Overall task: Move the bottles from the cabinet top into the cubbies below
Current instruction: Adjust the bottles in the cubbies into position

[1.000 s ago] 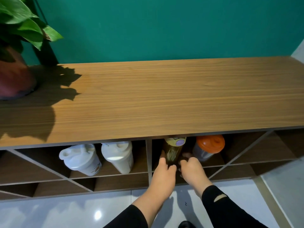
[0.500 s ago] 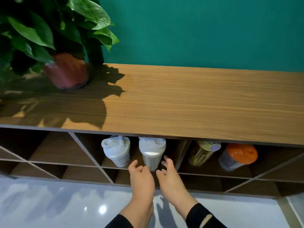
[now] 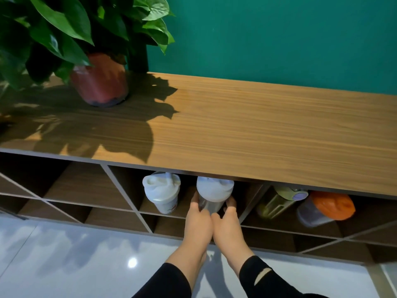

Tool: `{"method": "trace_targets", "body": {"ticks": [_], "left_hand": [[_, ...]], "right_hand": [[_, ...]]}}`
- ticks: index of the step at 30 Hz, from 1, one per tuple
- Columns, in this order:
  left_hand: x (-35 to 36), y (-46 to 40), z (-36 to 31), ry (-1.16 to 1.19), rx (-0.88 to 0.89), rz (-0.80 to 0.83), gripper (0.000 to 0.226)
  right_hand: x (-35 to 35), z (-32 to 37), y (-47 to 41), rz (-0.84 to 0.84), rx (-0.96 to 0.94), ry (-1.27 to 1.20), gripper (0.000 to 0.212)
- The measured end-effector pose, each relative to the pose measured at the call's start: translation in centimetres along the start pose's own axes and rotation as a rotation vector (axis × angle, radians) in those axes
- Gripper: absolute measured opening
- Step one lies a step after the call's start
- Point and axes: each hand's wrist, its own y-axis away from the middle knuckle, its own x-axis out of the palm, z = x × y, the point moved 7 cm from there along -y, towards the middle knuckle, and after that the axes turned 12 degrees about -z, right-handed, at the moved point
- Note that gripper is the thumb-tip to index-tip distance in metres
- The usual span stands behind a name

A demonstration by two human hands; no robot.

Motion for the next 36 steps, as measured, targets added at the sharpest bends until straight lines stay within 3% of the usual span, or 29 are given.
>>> {"method": "trace_targets", "body": {"ticks": [3, 8, 12, 19, 25, 30, 36], "left_hand": [[0.2, -1.1, -0.8, -0.001, 0.026, 0.044, 0.06], [-0.6, -1.7, -0.5, 0.06, 0.037, -0.061, 0.057], [0.3, -1.6, -0.6, 0.027, 0.081, 0.028, 0.059], [0.1, -2.3, -0.4, 0.08, 0.043, 0.015, 0.056], [-4.5, -3.4, 4.1, 0.192, -0.191, -0.409, 0.024], [-8.7, -4.9, 3.2, 0.308, -0.223, -0.572, 0.055], [-9.5, -6.5, 1.6, 0.278, -0.069, -0.467, 0.065]], "right_hand": [[-0.8, -0.2, 0.3, -0.013, -0.026, -0.023, 0.07], [-0.9, -0.1, -0.4, -0.023, -0.035, -0.029, 0.077], [-0.6, -0.1, -0.5, -0.012, -0.05, -0.023, 0.073], [-1.3, -0.2, 0.0, 0.027, -0.025, 0.019, 0.067], [1.4, -1.7, 1.4, 0.203, 0.027, 0.202, 0.033], [5.1, 0.7, 2.5, 0.372, -0.116, 0.21, 0.049], [9.1, 1.7, 2.5, 0.417, -0.165, 0.12, 0.067]]}}
